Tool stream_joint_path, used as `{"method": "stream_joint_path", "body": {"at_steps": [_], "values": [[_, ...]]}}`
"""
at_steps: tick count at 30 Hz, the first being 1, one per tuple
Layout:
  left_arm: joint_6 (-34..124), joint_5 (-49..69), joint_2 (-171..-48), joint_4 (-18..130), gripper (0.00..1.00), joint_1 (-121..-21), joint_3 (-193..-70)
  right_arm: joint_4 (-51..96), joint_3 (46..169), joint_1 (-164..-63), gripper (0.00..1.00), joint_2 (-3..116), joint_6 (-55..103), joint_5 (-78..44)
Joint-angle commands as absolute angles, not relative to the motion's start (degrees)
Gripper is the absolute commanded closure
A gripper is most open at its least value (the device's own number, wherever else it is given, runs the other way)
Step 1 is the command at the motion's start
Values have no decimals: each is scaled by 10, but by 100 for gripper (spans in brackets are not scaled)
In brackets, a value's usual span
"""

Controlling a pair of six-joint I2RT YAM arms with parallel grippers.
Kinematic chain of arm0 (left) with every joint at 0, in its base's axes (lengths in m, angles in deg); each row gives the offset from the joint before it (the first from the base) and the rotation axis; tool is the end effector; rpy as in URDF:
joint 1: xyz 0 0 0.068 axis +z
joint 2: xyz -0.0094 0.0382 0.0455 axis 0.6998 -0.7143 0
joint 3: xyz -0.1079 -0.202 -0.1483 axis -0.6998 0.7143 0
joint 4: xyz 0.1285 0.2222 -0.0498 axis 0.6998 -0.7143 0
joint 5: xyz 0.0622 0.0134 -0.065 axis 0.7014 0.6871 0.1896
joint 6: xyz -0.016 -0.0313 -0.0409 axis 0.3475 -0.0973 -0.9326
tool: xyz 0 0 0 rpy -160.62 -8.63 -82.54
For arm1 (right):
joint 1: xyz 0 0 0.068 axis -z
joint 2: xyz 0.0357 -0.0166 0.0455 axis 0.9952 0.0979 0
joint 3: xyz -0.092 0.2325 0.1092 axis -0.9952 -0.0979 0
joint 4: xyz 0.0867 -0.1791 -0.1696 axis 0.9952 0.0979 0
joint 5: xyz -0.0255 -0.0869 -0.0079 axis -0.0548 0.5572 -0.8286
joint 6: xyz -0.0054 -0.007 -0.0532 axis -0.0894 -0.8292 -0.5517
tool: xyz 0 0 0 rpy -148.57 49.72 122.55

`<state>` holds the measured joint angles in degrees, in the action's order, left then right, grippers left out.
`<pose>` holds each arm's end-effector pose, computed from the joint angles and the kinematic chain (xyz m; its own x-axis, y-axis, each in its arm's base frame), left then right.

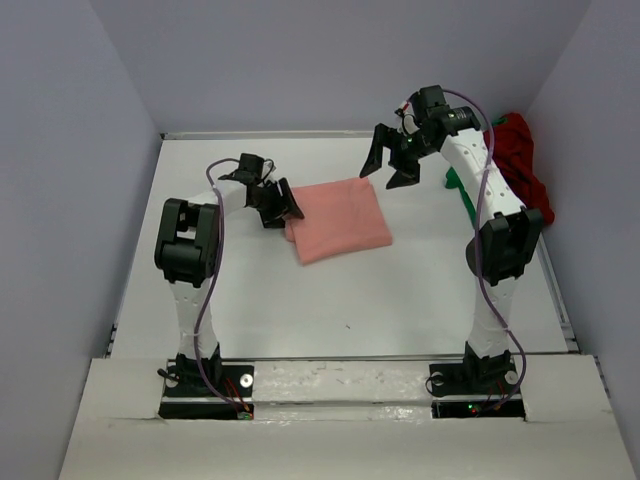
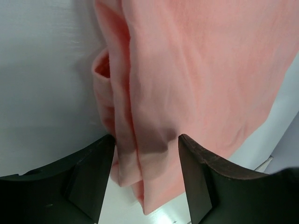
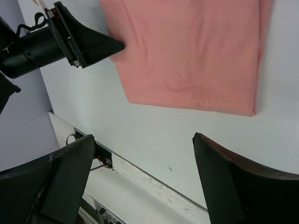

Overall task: Fold and stack the t-shirts
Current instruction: Neatly place the folded tshirt to the corner

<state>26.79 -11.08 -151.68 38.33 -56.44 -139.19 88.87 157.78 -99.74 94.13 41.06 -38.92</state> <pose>0.4223 -0.1079 0.1614 -0.9124 -0.2446 -0.3281 0.0218 0.7715 -0.6359 0.4147 0.1319 0.3471 -0.9485 0.1047 -0.2991 -0.0971 0.8024 0.5889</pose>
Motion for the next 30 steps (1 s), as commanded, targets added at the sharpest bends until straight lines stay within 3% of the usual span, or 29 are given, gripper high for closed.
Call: {"method": "stream_joint_path", "body": {"at_steps": [1,5,6,8,20,30], "values": [[282,-96,-1549,349,32,-586,-1410,880,1568,-996,9,904,410,-381],[292,-17,-1566,284,46,-595,-1447,879,1569,-996,9,907,412,-381],[292,-16,-1567,284,66,-594,-1446,879,1568,-996,9,907,412,-381],[288,-11,-1571,278,79,-592,-1448,879,1569,-996,9,907,411,-379],[286,37,-1660,233,85,-565,-1596,880,1555,-996,9,891,414,-375],[310,93,-1781,149,84,-498,-1861,892,1538,-996,9,875,414,-373]]}}
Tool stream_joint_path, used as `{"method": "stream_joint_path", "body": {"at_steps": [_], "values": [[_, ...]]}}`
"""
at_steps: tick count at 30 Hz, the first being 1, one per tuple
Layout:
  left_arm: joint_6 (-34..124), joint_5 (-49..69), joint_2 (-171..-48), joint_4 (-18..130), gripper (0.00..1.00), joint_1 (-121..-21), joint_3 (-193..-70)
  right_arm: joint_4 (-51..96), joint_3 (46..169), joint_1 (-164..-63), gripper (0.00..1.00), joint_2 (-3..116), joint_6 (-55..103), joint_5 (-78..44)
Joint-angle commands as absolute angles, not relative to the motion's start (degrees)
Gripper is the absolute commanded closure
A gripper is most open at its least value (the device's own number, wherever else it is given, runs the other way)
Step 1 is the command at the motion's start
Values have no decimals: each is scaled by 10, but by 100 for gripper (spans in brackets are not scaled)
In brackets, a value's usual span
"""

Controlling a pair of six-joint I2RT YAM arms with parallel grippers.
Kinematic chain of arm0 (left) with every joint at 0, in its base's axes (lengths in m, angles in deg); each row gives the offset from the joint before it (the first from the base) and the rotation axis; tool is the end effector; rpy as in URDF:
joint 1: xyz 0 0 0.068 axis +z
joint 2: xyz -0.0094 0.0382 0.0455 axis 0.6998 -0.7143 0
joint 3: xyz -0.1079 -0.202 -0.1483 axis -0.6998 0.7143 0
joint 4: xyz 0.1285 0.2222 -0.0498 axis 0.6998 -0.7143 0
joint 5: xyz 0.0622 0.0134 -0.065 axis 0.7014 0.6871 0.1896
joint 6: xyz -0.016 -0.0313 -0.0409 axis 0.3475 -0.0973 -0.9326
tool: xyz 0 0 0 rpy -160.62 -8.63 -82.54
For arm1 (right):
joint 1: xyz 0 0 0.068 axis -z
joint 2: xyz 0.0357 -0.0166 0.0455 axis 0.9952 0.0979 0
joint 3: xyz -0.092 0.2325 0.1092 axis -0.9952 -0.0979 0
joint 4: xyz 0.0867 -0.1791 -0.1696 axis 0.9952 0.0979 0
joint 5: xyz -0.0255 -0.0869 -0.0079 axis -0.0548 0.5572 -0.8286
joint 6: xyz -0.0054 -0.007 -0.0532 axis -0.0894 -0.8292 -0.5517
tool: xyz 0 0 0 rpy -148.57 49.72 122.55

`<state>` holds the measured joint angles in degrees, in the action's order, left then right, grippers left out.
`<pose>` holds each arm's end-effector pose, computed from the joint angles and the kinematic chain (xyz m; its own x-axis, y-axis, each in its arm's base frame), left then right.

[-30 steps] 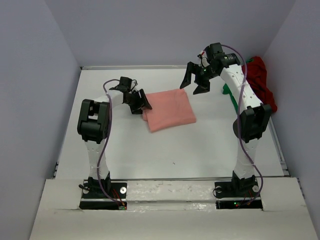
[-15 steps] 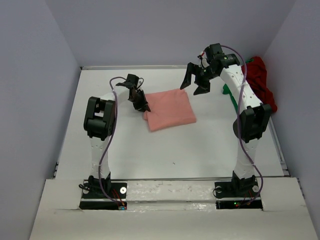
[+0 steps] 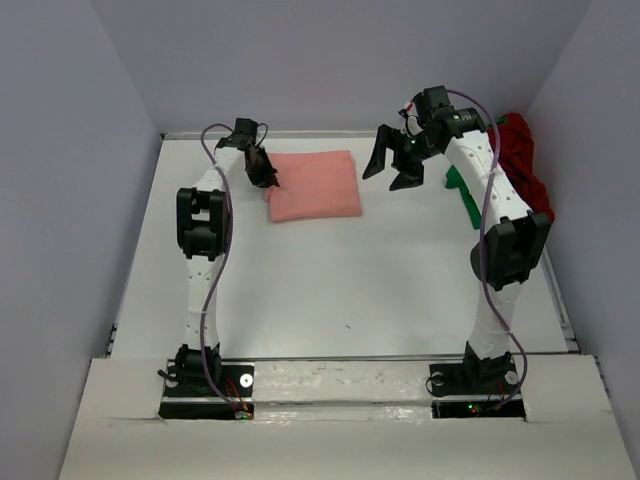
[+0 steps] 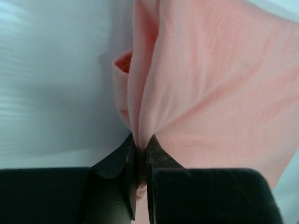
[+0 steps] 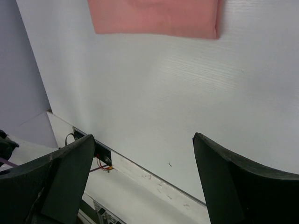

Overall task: Fold and stack the t-shirts
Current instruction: Neatly place the folded tshirt to the corner

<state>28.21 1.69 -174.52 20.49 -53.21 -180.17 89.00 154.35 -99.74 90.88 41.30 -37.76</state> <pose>0.5316 -0.0926 0.1705 -0.8445 -0.3258 -0.4251 -0.0922 0.8702 -0.4839 0.4020 0.1277 0.3525 -0.9479 0.1124 -0.2981 -0.0845 0.8135 0.5755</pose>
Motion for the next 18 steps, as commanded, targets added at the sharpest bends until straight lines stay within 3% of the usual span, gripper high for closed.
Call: {"method": "stream_joint_path", "body": {"at_steps": [1,18], "values": [[312,95,-1785,150,84,-486,-1873,893,1537,-996,9,873,414,-373],[401,232,-1782,152,82,-359,-1915,909,1559,-996,9,891,419,-391]]}}
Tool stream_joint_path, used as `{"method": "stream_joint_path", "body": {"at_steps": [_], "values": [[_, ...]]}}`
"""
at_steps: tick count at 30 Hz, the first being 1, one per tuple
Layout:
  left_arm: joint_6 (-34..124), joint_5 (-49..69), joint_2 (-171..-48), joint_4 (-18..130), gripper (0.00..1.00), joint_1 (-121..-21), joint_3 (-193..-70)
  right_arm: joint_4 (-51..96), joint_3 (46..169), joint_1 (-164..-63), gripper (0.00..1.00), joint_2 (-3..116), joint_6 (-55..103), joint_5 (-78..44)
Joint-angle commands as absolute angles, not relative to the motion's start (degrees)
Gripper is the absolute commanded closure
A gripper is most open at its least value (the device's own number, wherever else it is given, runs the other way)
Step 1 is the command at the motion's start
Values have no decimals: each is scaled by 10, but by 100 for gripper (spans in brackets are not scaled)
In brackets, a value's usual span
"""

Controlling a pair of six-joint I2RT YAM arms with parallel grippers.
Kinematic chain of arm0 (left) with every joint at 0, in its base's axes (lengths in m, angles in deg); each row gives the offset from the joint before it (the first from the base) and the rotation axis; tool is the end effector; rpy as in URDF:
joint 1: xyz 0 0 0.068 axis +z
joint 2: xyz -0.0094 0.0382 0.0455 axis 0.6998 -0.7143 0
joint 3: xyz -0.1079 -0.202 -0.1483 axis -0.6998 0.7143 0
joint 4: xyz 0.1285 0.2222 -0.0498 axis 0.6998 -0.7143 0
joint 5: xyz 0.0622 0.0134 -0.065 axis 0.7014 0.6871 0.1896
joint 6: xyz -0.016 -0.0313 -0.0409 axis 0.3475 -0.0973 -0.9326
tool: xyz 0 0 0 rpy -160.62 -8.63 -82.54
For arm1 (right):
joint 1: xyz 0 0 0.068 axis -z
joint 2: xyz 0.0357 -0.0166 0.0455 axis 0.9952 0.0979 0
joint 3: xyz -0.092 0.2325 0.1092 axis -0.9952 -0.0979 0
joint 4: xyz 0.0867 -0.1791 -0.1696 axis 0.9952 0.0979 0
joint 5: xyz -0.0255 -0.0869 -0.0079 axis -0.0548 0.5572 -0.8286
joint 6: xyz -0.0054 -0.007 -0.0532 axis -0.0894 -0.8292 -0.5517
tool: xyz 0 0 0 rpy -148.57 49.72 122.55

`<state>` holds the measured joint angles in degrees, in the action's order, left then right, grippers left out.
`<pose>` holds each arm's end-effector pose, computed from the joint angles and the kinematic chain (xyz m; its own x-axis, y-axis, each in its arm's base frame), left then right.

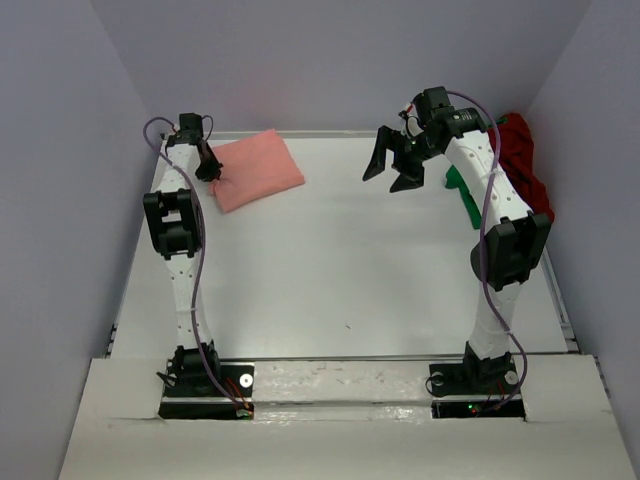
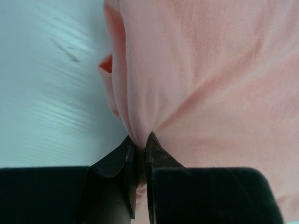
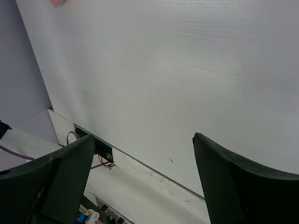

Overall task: Fold and stack the t-shirts
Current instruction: Neatly place the folded tshirt to the corner

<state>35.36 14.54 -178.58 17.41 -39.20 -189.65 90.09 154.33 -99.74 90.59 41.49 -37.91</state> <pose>0.5545 0.0482 0.1811 -0.7008 -0.4218 -0.5754 -0.3216 0.9067 -0.2730 0.3991 0.1270 0.3535 -0.9525 0.1134 -0.2827 -0.0741 0.8139 0.5763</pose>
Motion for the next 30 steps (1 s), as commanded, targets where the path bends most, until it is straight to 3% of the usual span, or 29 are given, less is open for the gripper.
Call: {"method": "stream_joint_path", "body": {"at_steps": [1,8,12,13,26,30], "values": [[409,242,-1782,156,82,-359,-1917,910,1559,-996,9,892,419,-391],[463,345,-1783,184,78,-342,-1953,913,1557,-996,9,895,421,-399],[469,339,-1774,210,43,-342,-1943,911,1555,-996,9,897,423,-405],[468,333,-1769,224,41,-342,-1936,911,1555,-996,9,898,424,-406],[433,317,-1647,207,40,-397,-1900,905,1546,-996,9,904,425,-420],[406,325,-1588,183,40,-432,-1829,899,1537,-996,9,904,426,-427]]}}
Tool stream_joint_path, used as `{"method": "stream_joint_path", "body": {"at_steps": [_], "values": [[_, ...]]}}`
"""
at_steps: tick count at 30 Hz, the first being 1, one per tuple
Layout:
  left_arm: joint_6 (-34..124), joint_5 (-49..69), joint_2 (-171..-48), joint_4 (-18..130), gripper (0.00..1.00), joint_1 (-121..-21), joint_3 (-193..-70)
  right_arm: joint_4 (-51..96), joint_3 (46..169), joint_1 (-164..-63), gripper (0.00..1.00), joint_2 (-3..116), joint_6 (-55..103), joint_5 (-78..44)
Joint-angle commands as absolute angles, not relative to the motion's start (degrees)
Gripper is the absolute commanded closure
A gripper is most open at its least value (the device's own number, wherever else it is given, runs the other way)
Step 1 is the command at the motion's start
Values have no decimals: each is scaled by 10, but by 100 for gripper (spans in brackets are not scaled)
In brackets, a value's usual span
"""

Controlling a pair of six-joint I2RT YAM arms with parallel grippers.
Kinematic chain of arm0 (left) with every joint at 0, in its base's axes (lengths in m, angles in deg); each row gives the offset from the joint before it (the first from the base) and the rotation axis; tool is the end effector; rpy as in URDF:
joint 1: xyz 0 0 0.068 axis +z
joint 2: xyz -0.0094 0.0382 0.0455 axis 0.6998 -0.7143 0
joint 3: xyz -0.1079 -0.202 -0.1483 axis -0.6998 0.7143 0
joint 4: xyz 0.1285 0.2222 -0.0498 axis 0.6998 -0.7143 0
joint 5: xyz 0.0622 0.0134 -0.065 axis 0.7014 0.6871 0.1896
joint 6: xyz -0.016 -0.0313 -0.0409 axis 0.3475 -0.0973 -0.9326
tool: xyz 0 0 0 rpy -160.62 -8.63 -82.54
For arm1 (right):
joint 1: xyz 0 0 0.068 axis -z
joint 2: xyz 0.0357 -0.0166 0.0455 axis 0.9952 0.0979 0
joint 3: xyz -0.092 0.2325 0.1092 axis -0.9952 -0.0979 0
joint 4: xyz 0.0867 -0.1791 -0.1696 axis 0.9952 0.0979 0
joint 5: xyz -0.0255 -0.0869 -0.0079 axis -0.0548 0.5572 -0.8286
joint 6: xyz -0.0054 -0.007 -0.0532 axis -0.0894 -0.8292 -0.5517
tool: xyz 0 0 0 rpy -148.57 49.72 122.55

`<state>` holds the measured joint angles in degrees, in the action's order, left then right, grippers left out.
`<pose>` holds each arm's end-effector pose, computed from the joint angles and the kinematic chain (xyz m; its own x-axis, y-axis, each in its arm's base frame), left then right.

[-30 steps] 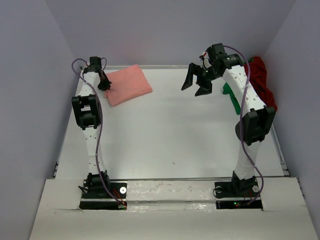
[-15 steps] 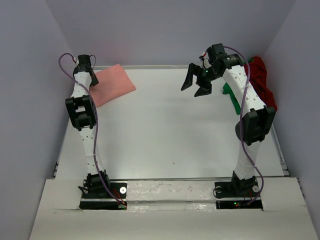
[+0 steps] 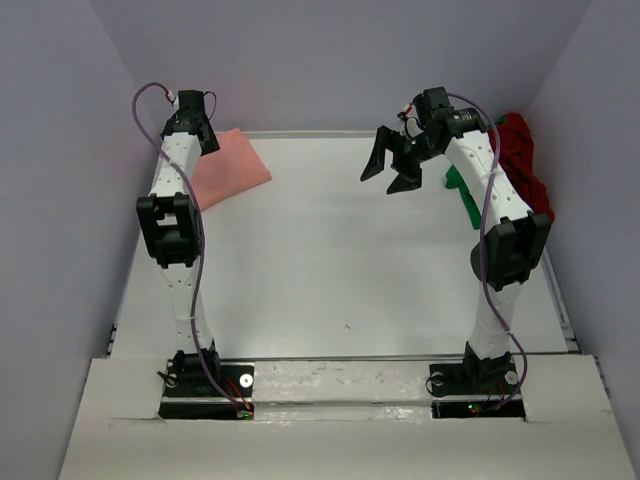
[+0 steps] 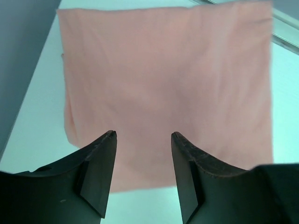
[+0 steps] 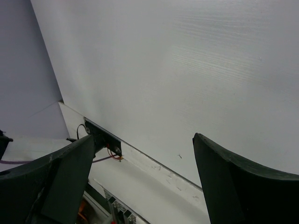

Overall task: Fold and stack the t-shirts
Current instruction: Neatly place the folded tshirt to the corner

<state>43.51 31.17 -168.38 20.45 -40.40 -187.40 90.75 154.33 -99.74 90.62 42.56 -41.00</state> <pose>0.5361 0.0455 0.2670 -0.5669 -0.2557 -0.7831 -0.3751 0.9265 -0.0310 0.3973 0.1282 0.3535 -0.9631 0.1142 -0.2437 -0.0629 0.7848 0.6166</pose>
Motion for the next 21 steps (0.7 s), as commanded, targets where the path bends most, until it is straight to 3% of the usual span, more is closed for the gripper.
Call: {"method": "stream_joint_path", "body": {"at_steps": [1,3,4,6,7,13,21], "values": [[395,320,-1577,179,40,-437,-1813,897,1534,-996,9,902,426,-428],[370,304,-1557,180,40,-441,-1778,893,1525,-996,9,899,427,-428],[363,303,-1545,174,47,-463,-1754,891,1523,-996,9,899,427,-428],[348,277,-1542,150,71,-466,-1732,892,1522,-996,9,899,425,-428],[341,267,-1544,123,100,-465,-1731,891,1521,-996,9,897,425,-428],[319,234,-1545,107,100,-464,-1665,877,1507,-996,10,892,429,-432],[298,203,-1593,89,100,-454,-1686,875,1512,-996,10,891,429,-432]]}}
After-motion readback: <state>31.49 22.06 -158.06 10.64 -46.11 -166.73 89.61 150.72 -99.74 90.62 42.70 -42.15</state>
